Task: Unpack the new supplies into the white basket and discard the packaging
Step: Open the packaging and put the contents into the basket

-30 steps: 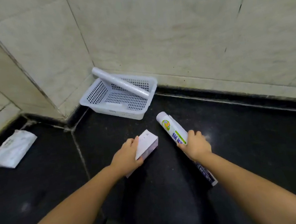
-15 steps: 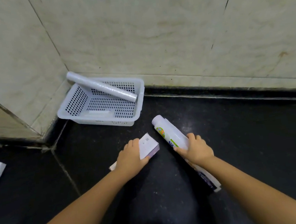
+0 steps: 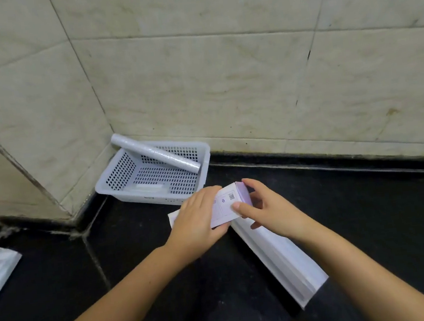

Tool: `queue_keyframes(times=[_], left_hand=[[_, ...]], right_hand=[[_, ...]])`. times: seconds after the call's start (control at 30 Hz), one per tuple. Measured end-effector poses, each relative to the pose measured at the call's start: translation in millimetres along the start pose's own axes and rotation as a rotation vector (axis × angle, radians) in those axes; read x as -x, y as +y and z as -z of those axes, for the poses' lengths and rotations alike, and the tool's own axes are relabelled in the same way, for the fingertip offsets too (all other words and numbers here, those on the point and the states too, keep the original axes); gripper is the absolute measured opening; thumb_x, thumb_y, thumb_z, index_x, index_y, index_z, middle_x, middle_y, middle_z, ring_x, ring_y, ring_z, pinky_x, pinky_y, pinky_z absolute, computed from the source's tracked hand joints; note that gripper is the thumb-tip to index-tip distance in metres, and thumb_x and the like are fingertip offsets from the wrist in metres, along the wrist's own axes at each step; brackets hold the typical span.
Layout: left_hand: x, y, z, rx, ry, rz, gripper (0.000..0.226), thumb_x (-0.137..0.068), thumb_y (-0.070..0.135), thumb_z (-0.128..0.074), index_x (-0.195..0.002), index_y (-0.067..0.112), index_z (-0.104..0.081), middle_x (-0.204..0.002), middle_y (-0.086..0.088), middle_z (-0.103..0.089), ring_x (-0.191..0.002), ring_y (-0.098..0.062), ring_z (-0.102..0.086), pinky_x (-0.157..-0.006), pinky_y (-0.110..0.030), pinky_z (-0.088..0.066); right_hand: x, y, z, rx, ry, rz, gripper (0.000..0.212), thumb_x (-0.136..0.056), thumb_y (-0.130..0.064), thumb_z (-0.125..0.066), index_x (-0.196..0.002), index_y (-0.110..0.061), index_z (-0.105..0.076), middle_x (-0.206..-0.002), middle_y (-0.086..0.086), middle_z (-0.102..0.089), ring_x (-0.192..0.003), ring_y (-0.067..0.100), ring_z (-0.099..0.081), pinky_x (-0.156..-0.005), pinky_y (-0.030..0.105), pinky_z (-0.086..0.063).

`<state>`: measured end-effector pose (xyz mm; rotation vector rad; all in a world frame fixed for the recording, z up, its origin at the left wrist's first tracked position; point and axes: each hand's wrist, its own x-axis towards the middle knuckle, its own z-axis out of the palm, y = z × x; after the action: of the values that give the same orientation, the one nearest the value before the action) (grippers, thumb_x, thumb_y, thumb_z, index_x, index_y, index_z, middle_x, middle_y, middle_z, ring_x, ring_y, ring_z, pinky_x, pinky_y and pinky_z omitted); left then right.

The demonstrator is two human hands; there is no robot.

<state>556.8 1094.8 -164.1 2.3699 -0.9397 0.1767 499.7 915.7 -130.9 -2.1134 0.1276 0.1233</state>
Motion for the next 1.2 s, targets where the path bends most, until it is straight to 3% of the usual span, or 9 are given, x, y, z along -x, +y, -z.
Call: queue_keyframes(times=[0.13,0.27,0.4,0.6,0.77,0.83,0.93,1.0,1.2], left_hand=[[-3,10,5,0.006,-0.001,-0.010,0.067,-0.078,0.052,-0.062,-0.134,0.024,-0.040,-0.131,0.009,-0.051,-0.120,-0.009,-0.043,-0.100,-0.022,-0.027],[-3,13,10,0.014,-0.012,-0.038,0.053,-0.079,0.056,-0.059,-0.124,0.034,-0.045,-0.119,0.016,-0.055,-0.111,-0.006,-0.048,-0.096,-0.026,-0.033],[-2,12,13,0.039,-0.021,-0.053,0.048,-0.078,0.058,-0.057,-0.121,0.037,-0.046,-0.116,0.019,-0.056,-0.108,-0.002,-0.048,-0.093,-0.024,-0.032],[-5,11,15,0.021,-0.028,-0.089,0.047,-0.079,0.054,-0.062,-0.120,0.037,-0.049,-0.114,0.020,-0.057,-0.107,-0.003,-0.049,-0.093,-0.024,-0.032],[-11,10,22,-0.006,-0.060,-0.135,0.053,-0.077,0.052,-0.063,-0.123,0.036,-0.045,-0.118,0.021,-0.054,-0.111,0.001,-0.045,-0.097,-0.023,-0.029],[-11,6,27,0.053,-0.074,-0.118,0.056,-0.075,0.052,-0.065,-0.124,0.039,-0.042,-0.118,0.025,-0.049,-0.110,0.007,-0.040,-0.098,-0.020,-0.028],[-10,0,32,0.072,-0.108,-0.100,0.057,-0.074,0.050,-0.067,-0.124,0.043,-0.039,-0.118,0.027,-0.048,-0.111,0.008,-0.040,-0.098,-0.021,-0.032],[-12,2,31,0.003,-0.109,-0.114,0.057,-0.075,0.049,-0.066,-0.125,0.041,-0.040,-0.120,0.023,-0.050,-0.111,0.004,-0.042,-0.098,-0.024,-0.033],[-18,12,28,-0.156,-0.048,-0.160,0.056,-0.078,0.048,-0.059,-0.130,0.033,-0.043,-0.120,0.010,-0.054,-0.113,-0.011,-0.047,-0.096,-0.026,-0.027]], right_hand=[[5,-3,1,-0.074,-0.008,-0.012,0.067,-0.082,-0.048,-0.061,-0.140,-0.030,-0.031,-0.117,-0.005,-0.060,-0.093,0.010,-0.067,-0.065,0.021,-0.059],[4,-5,12,-0.121,-0.038,-0.051,0.052,-0.083,-0.050,-0.059,-0.127,-0.027,-0.043,-0.102,-0.004,-0.067,-0.083,0.003,-0.068,-0.065,0.020,-0.057],[6,-8,19,-0.127,-0.095,-0.024,0.048,-0.082,-0.045,-0.062,-0.124,-0.028,-0.045,-0.101,-0.005,-0.066,-0.078,-0.001,-0.067,-0.065,0.022,-0.058],[5,-10,22,-0.118,-0.131,0.013,0.033,-0.080,-0.031,-0.062,-0.112,-0.033,-0.052,-0.104,-0.004,-0.064,-0.087,0.009,-0.067,-0.070,0.029,-0.061],[3,-11,28,-0.187,-0.174,0.023,0.034,-0.081,-0.016,-0.056,-0.112,-0.029,-0.057,-0.099,0.004,-0.067,-0.075,0.004,-0.066,-0.067,0.030,-0.061],[3,-11,35,-0.248,-0.184,0.028,0.032,-0.085,-0.012,-0.053,-0.113,-0.027,-0.059,-0.097,0.012,-0.070,-0.079,0.009,-0.069,-0.067,0.031,-0.060],[3,-7,41,-0.314,-0.148,0.031,0.032,-0.085,-0.028,-0.060,-0.118,-0.027,-0.057,-0.094,0.001,-0.074,-0.084,0.011,-0.071,-0.070,0.035,-0.061],[4,-10,38,-0.219,-0.155,0.062,0.037,-0.081,-0.042,-0.062,-0.117,-0.035,-0.055,-0.098,-0.009,-0.070,-0.089,0.007,-0.068,-0.071,0.033,-0.062],[1,-23,21,-0.036,-0.022,0.037,0.026,-0.084,-0.035,-0.055,-0.110,-0.032,-0.054,-0.104,-0.004,-0.064,-0.088,0.013,-0.067,-0.067,0.030,-0.062]])
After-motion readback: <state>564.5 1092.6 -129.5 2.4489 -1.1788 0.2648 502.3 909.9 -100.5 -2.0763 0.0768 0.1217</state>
